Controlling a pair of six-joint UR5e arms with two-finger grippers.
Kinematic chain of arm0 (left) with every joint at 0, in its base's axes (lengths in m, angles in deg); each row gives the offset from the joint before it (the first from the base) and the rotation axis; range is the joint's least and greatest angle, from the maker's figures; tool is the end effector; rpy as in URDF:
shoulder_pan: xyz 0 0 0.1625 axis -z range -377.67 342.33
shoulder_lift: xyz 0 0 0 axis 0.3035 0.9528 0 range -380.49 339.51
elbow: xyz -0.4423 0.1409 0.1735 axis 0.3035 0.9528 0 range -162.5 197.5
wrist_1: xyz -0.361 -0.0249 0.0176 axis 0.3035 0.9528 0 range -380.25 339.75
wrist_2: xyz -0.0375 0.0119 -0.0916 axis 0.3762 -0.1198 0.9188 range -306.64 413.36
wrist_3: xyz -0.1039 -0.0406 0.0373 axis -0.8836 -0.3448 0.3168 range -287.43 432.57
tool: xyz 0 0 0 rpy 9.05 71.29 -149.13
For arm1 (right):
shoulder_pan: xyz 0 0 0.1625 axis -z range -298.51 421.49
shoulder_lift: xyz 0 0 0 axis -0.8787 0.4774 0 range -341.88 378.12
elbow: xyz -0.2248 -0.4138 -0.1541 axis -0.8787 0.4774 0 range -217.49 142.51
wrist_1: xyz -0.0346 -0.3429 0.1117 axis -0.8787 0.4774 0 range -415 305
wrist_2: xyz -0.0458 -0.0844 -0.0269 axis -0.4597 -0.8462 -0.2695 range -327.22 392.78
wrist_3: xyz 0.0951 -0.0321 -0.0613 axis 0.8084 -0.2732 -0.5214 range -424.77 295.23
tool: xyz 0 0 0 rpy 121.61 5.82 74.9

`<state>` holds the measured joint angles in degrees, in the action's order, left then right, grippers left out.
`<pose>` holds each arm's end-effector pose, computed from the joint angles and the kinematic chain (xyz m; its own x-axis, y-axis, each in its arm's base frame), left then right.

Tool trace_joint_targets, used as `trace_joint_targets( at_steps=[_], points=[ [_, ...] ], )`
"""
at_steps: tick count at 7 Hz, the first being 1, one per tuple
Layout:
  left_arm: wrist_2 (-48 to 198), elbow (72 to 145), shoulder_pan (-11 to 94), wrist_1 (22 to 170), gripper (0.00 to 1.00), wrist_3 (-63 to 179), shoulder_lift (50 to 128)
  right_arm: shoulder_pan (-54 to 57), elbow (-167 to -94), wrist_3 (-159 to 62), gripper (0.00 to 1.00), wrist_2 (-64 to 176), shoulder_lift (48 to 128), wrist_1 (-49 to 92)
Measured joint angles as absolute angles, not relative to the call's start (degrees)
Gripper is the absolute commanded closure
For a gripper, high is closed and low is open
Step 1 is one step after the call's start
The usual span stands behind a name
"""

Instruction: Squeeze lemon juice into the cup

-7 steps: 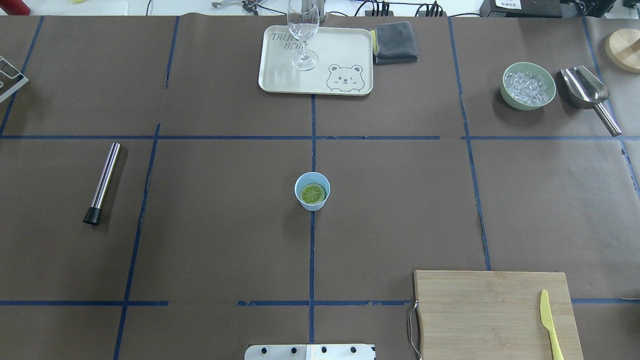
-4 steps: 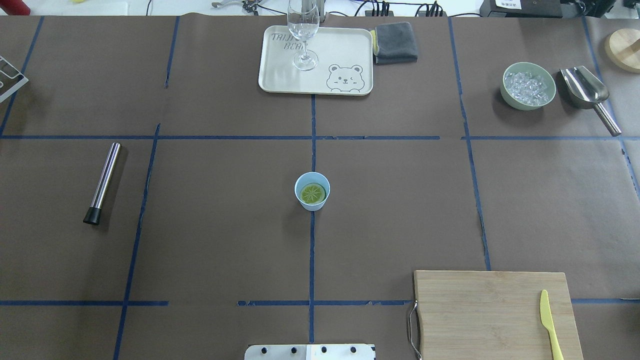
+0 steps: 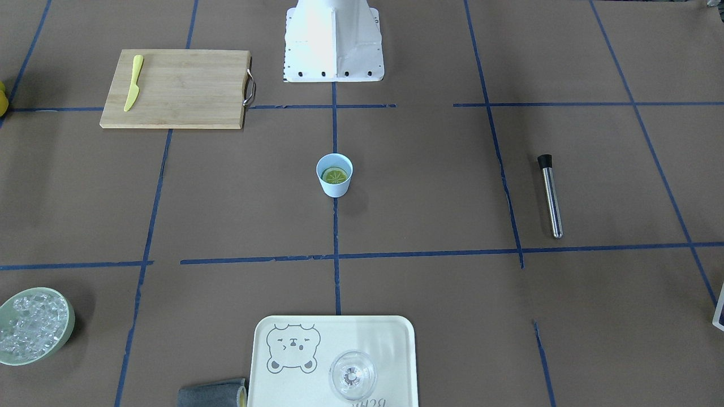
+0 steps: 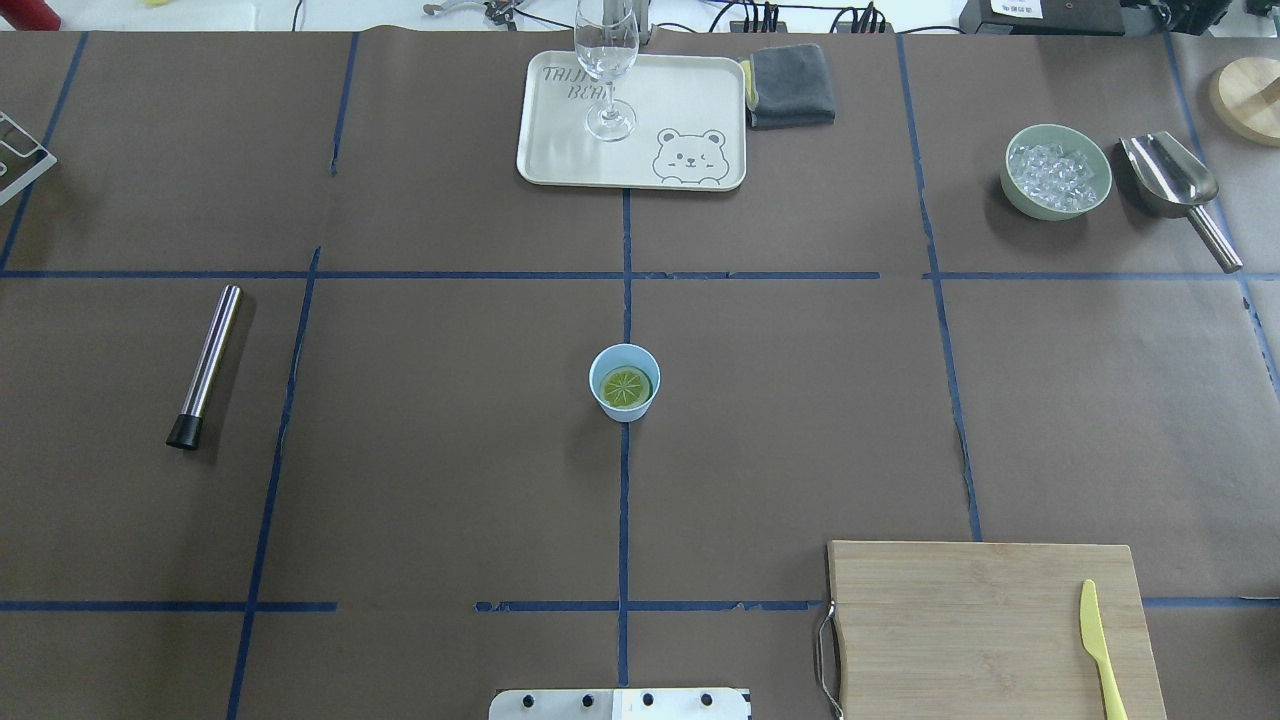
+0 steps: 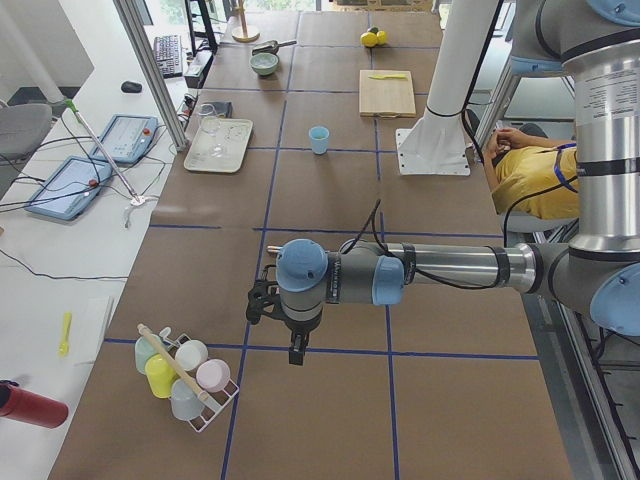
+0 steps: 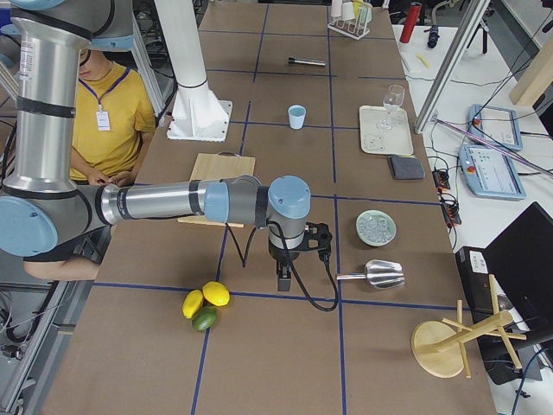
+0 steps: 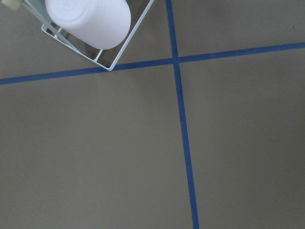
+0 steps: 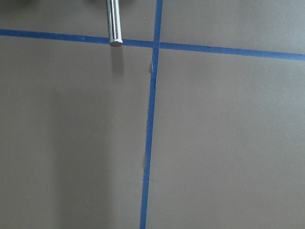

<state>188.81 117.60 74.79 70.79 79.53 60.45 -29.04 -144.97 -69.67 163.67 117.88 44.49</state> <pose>-0.0649 -0.3590 0.7246 0.7021 0.1169 -0.7024 -0.0426 0.9916 0.1225 0.0595 -0.3462 0.6974 0.7538 -0.0584 0.6545 0.0554 0.9981 0.0253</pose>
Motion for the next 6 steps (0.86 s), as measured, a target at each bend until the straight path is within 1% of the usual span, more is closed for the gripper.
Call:
trace_joint_targets(
  at_steps=[3,6],
  points=[
    [188.7,119.2,75.0,70.7,0.00,79.4,60.0,-29.0,-144.8,-69.4,0.00,163.7,118.3,44.5],
    [188.7,121.8,75.2,70.8,0.00,79.4,57.9,-29.0,-144.8,-69.2,0.00,164.0,119.4,44.5]
  ],
)
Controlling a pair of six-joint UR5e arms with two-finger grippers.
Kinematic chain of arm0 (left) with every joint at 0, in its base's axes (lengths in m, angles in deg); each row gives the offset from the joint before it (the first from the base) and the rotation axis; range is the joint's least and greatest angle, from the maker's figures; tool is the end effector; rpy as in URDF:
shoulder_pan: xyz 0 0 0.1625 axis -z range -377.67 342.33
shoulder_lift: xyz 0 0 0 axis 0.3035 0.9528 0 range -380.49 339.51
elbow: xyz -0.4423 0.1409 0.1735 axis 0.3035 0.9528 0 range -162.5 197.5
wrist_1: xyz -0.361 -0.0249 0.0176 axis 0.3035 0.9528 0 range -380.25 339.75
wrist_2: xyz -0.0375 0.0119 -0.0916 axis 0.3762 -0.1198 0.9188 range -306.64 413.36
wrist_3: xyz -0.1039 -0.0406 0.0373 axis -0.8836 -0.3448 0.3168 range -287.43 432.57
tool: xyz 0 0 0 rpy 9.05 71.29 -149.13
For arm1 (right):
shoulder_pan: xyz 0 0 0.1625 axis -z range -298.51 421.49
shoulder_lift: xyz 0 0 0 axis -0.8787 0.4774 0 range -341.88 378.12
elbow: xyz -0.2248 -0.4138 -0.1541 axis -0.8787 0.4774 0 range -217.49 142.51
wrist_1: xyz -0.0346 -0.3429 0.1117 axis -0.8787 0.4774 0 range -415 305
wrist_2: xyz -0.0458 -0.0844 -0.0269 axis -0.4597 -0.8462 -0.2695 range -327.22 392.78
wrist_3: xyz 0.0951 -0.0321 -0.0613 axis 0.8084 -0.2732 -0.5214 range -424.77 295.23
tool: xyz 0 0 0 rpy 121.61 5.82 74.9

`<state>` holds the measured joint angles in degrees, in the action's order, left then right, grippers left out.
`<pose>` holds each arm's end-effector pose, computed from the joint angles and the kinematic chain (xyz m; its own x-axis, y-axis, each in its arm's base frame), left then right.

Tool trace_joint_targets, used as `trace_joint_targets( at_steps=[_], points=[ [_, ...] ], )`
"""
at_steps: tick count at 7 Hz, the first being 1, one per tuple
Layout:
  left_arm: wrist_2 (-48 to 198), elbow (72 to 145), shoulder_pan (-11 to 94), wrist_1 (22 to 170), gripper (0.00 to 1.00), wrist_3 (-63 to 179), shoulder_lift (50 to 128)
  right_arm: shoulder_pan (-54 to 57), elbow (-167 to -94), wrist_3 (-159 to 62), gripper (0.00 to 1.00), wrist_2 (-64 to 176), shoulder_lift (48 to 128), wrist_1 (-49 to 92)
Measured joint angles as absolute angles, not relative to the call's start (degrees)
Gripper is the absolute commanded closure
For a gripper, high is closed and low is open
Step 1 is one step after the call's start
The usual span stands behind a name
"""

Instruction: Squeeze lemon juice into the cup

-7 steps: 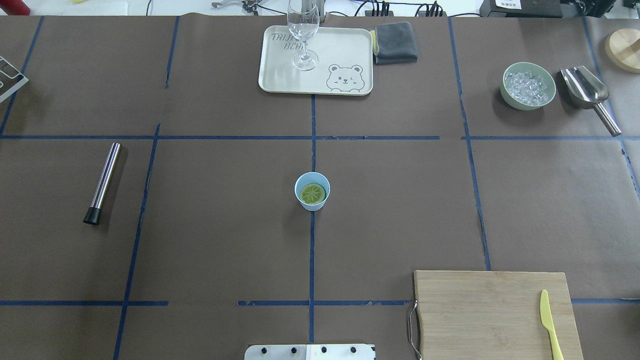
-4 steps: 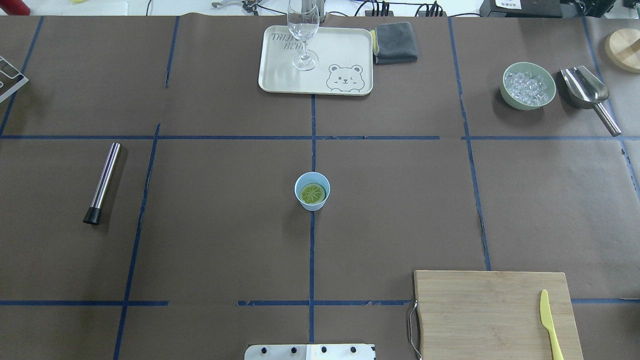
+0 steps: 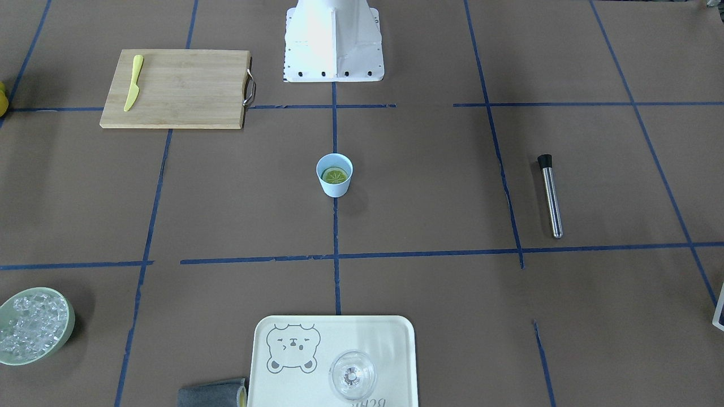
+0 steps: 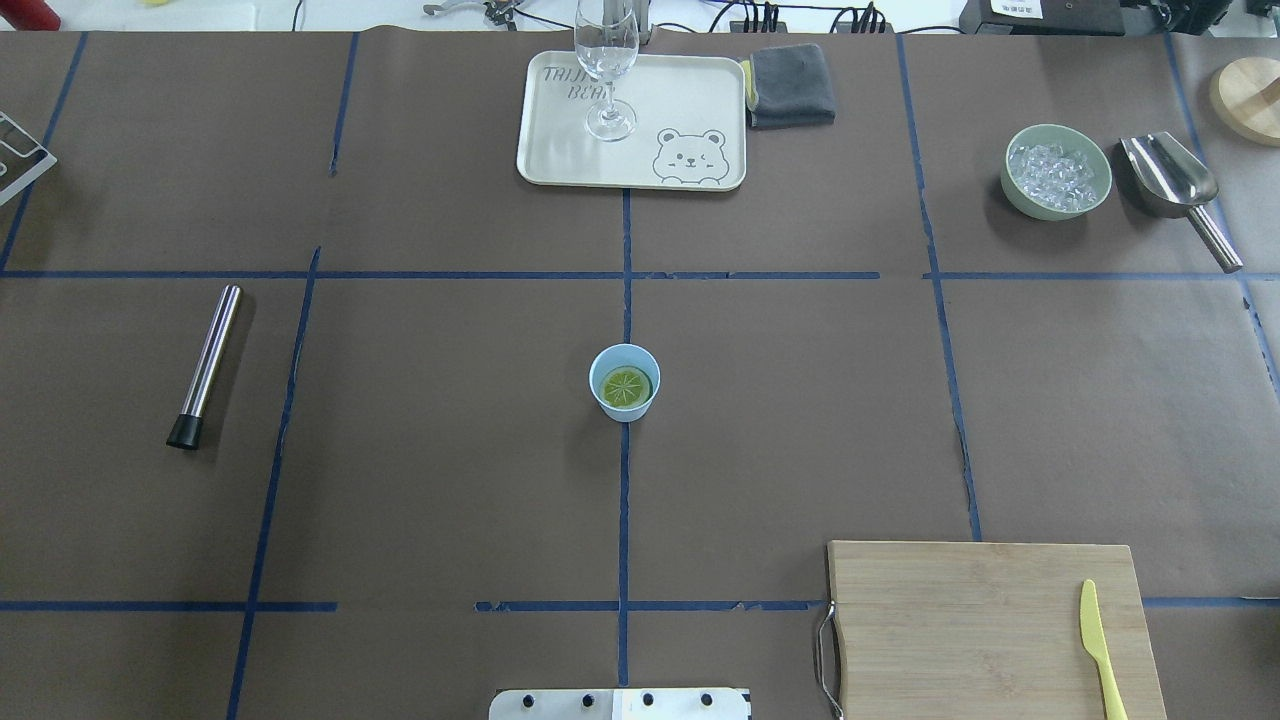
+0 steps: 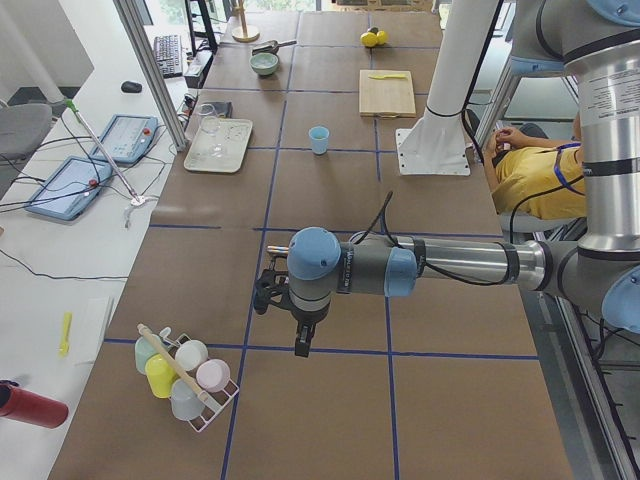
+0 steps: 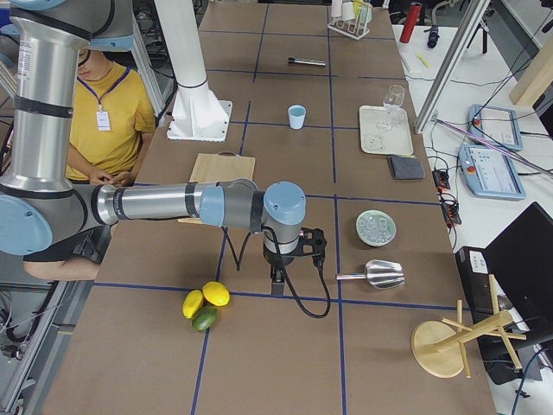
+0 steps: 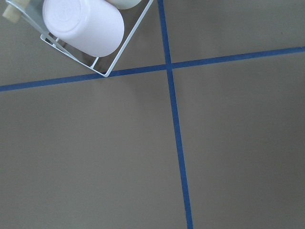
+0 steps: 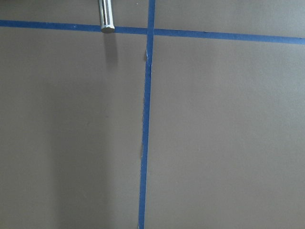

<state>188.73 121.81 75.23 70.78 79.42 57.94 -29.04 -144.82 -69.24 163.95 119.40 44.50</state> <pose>-0.0668 -0.3391 0.7077 0.7050 0.1302 -0.6971 -0.0339 0.9881 0.1502 0.0590 -0.3317 0.7072 0.7508 -0.0315 0.6598 0.0495 0.9987 -0.0086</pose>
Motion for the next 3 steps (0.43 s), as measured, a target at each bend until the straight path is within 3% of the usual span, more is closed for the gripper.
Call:
trace_joint_targets(
  at_steps=[3],
  points=[
    [188.7,122.1,75.3,70.7,0.00,79.4,57.6,-29.0,-145.0,-69.1,0.00,164.2,119.6,44.5]
  ],
)
